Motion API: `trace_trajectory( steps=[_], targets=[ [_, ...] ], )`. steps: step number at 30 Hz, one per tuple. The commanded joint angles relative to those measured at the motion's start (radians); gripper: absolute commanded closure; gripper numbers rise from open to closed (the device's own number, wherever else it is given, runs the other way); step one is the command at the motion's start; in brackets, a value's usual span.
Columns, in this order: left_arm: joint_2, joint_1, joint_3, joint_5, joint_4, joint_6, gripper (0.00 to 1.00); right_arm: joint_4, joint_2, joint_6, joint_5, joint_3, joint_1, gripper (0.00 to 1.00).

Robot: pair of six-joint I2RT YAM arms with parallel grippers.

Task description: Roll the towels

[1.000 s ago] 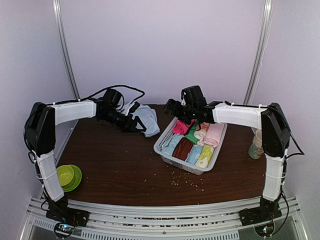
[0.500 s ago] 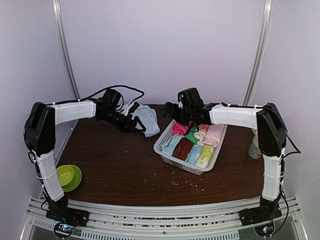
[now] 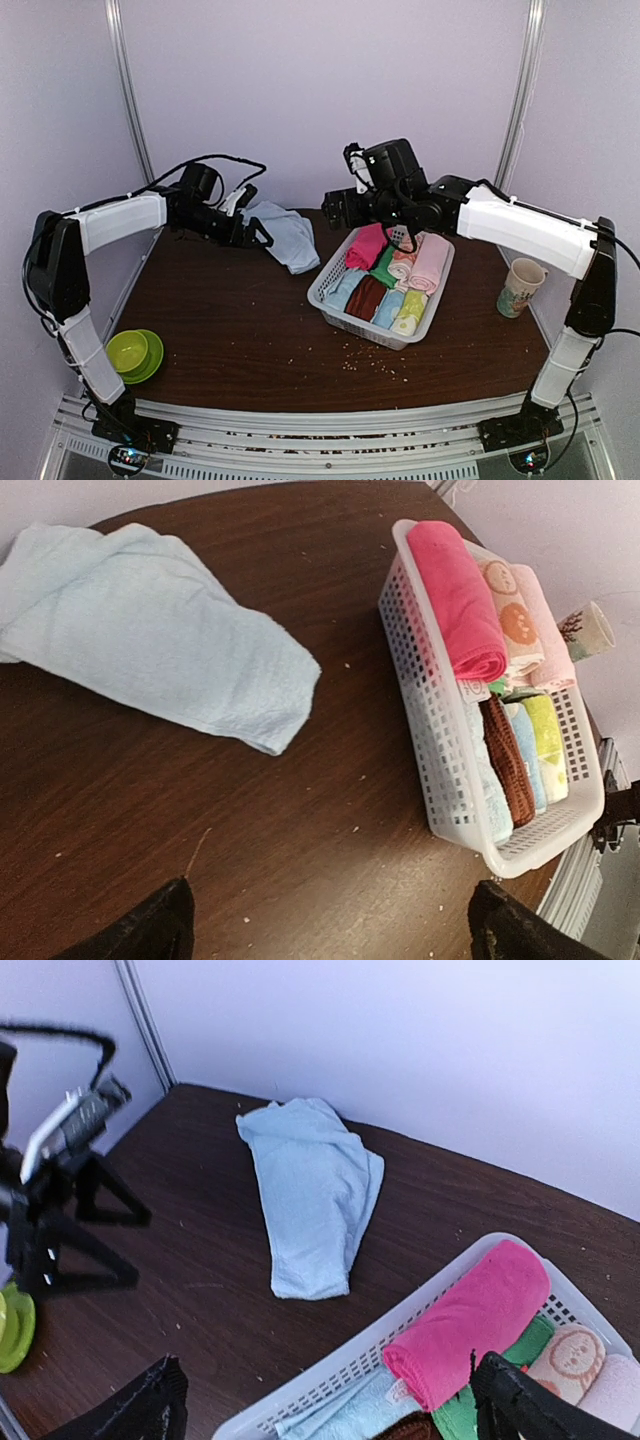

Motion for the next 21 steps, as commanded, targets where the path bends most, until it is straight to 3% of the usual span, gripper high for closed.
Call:
trace_trajectory(
  steps=[1,11,16,21],
  targets=[
    [-0.075,0.081,-0.070,-0.060,0.015,0.082,0.02,-0.154,0.053,-0.188,0.228,0.000,0.127,0.01],
    [-0.153,0.231,-0.187,-0.128,0.008,0.195,0.02,-0.202,0.257,-0.231,0.567,0.048,0.334,0.00],
    [-0.131,0.261,-0.173,-0.113,-0.006,0.195,0.02,-0.307,0.366,-0.174,0.716,0.126,0.365,0.01],
    [-0.106,0.263,-0.164,-0.102,0.000,0.189,0.02,-0.318,0.359,-0.142,0.790,0.089,0.365,0.00]
  ],
)
